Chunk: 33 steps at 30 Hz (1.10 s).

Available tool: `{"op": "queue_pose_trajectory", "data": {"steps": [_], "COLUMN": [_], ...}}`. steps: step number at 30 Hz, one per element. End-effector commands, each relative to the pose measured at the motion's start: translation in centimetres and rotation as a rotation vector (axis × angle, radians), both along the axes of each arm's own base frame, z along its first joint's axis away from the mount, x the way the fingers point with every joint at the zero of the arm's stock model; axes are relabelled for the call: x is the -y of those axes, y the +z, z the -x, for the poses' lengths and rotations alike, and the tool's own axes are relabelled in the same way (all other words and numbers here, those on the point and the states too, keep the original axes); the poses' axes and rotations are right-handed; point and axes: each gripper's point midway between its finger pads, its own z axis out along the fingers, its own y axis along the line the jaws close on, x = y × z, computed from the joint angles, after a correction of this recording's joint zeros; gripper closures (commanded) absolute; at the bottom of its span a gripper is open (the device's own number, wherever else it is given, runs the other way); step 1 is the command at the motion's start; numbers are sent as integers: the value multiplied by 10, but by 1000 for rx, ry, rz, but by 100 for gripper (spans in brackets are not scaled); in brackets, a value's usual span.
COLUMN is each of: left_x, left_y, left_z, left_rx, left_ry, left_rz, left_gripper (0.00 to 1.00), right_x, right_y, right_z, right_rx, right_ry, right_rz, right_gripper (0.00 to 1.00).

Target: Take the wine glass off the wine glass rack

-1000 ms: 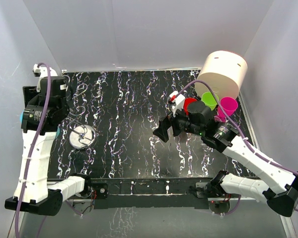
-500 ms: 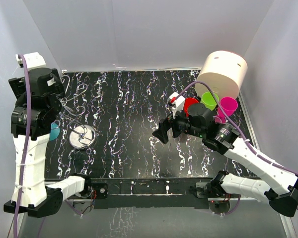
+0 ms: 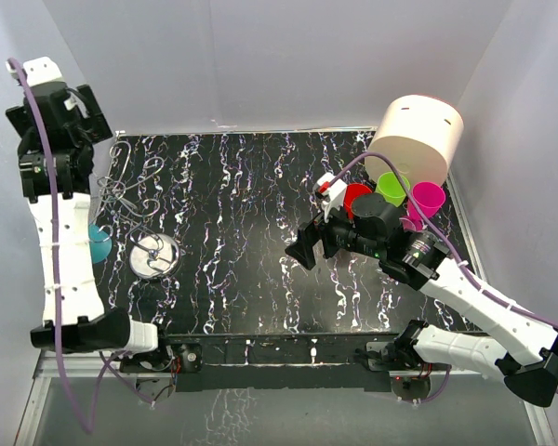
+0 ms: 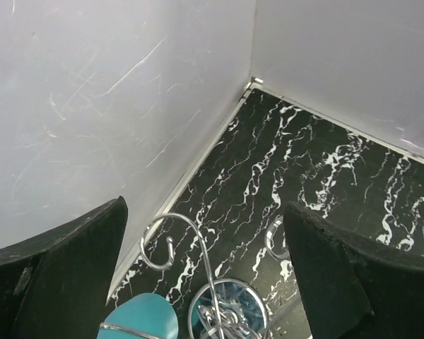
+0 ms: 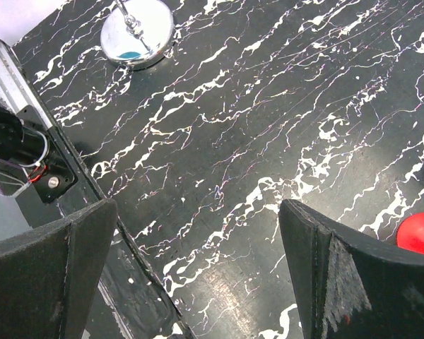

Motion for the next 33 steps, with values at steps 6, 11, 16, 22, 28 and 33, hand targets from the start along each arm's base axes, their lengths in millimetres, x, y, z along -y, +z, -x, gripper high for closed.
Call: {"op": "queue_pose_trajectory", "data": {"steps": [6,11,16,22,28,33], "left_x": [-36,-53,-62,-68,-61,-51], "left_y": [-7,-25,-38,-50,-65,-68], "left_z": [28,85,128,147,141,138], "left_rx": [117,108,141,115,108,80], "left_ry": [63,235,386,472,439,378], "left_rz": [190,158,121,112,153,189], "left_gripper": [2,1,1,1,1,1], "right_x": [-9,-14,-18,-18,-22,-30], "right_y": [24,26,26,28,31,27], "right_z": [-4,7,21,24,14,12], "right_rx": [67,90,109,116,109,61], "right_ry": [18,40,69,73,38,32], "right_rz": [-62,-46,-29,-30,-12,-13], "right_gripper": [2,2,2,2,2,2]}}
